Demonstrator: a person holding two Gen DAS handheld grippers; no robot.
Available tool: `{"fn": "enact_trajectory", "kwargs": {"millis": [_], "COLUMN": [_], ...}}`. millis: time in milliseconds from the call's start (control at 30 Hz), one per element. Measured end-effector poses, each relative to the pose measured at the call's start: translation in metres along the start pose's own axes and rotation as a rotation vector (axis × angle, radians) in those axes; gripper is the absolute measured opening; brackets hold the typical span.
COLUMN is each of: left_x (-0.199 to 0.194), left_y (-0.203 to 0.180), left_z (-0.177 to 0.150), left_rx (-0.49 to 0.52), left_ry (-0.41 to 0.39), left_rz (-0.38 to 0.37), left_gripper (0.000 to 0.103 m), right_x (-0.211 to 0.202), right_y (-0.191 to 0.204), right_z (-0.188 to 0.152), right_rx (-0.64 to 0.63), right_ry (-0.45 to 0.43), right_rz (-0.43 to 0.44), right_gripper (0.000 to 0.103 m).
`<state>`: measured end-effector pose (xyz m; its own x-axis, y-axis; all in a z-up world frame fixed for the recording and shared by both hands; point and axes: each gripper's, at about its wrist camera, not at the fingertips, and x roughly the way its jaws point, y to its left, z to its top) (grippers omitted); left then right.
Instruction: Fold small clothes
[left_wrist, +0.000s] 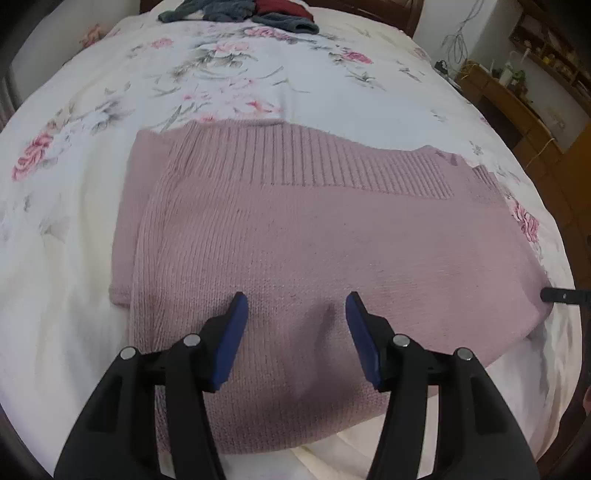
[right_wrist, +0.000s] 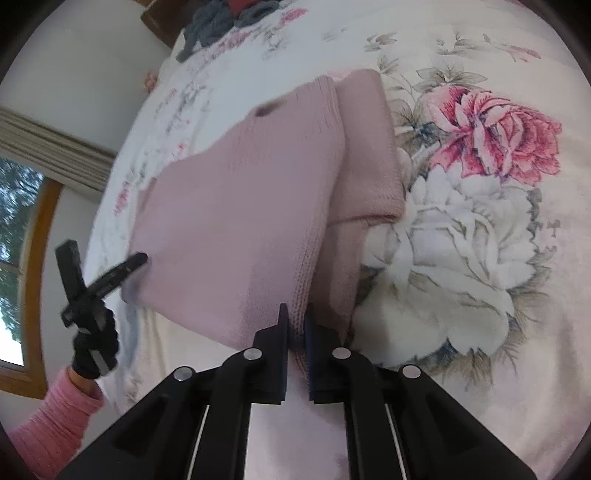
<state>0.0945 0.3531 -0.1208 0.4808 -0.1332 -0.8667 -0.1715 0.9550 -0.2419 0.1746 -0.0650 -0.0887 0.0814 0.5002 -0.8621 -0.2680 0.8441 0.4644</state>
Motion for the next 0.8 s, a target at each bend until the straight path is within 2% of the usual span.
{"fn": "enact_trajectory", "kwargs": {"millis": [100,433,467,500,533,567,600,633,800], "left_x": [0.004,0.006,0.005,0.004,0.003,0.001,0.0,-0.001,-0.003], "left_y": [0.001,-0.001,-0.002,-0.002,-0.003,-0.004,-0.006,-0.006,-0.012], "left_z": [-0.003,-0.004,-0.003,-0.002,-0.001,0.002,0.004,0.006,0.021], "left_rx": [0.003,0.01,0.003,-0.007,-0.015,-0.022,-0.025,-0.026,-0.035], "left_ry": [0.013,0.021,0.024,0.027,0.026,0.023,0.02,0.016,0.0], "left_rz": [0.008,0.017,0.012,0.004,-0.003,-0.004,-0.002,-0.001,-0.003], "left_gripper": [0.055,0.057,0.06,0.064,0.066,0.069,0.071,0.072,0.077], "right_x": [0.011,0.032,0.028,0.022,0.017,0.007,0.001,-0.007,-0.018], "right_y": [-0.003,-0.011,-0.007,-0.003,-0.002,0.001,-0.002,-0.003,-0.023], "right_z": [-0.003,0.0,0.001,0.002,0.002,0.006,0.009,0.014,0.035], "right_rx": [-0.009,0.021,0.004,-0.014,-0.022,-0.024,-0.019,-0.009,0.041], "right_ry": [0.034,0.049,0.04,0.025,0.013,-0.019,-0.039,-0.069,-0.101], "right_rz": [-0.042,-0.034,-0.033,-0.039,-0.042,-0.05,-0.052,-0.051,-0.034], "right_gripper": [0.007,0.009,0.012,0.02,0.036,0.048,0.066,0.07,0.07]}}
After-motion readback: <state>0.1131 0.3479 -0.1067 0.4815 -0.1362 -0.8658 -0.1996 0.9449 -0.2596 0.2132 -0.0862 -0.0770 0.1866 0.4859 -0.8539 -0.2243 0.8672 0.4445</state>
